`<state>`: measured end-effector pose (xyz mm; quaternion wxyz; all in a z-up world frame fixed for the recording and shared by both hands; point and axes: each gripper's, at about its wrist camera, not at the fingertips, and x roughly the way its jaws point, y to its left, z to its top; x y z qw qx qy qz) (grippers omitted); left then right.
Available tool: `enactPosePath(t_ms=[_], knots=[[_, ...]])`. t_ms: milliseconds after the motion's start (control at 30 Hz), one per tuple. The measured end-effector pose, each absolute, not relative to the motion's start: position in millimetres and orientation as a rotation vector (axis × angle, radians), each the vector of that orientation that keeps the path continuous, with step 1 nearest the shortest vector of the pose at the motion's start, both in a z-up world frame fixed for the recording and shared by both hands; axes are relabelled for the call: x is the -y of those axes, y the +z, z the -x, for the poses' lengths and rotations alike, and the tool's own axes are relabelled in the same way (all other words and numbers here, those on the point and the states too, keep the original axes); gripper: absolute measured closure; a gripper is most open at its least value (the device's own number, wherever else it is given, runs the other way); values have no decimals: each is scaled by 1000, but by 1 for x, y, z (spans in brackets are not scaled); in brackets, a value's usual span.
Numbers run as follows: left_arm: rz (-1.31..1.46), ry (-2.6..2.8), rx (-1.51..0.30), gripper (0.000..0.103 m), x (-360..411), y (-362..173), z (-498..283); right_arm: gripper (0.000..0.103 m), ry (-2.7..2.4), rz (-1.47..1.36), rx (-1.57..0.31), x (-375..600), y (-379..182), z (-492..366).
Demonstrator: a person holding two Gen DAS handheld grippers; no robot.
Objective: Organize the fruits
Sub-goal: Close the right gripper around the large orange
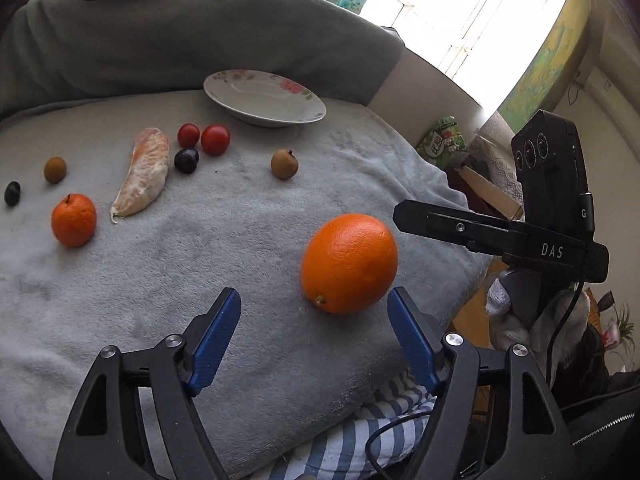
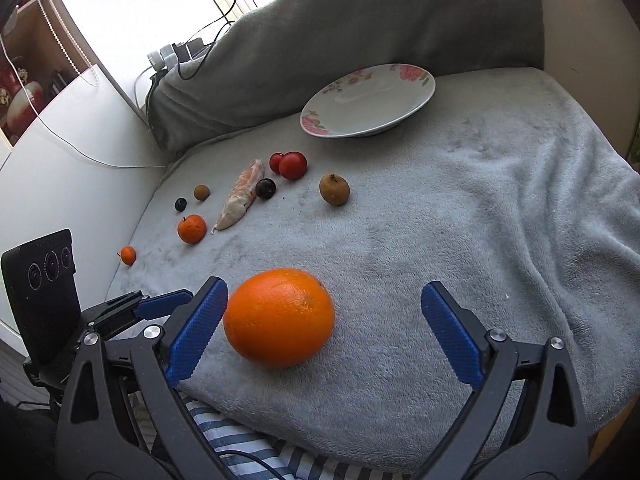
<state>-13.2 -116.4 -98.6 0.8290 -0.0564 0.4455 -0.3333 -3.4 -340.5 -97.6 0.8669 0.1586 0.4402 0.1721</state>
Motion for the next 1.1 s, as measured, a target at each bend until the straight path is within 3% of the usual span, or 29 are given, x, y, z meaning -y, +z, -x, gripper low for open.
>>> enactPosePath(t_ms=[900, 1100], knots=[[158, -822, -1022, 49, 137, -120, -1, 29, 525, -434, -1034, 319, -124, -11], [151, -823, -1018, 49, 137, -120, 0, 30, 528, -439, -1031, 320, -124, -9]])
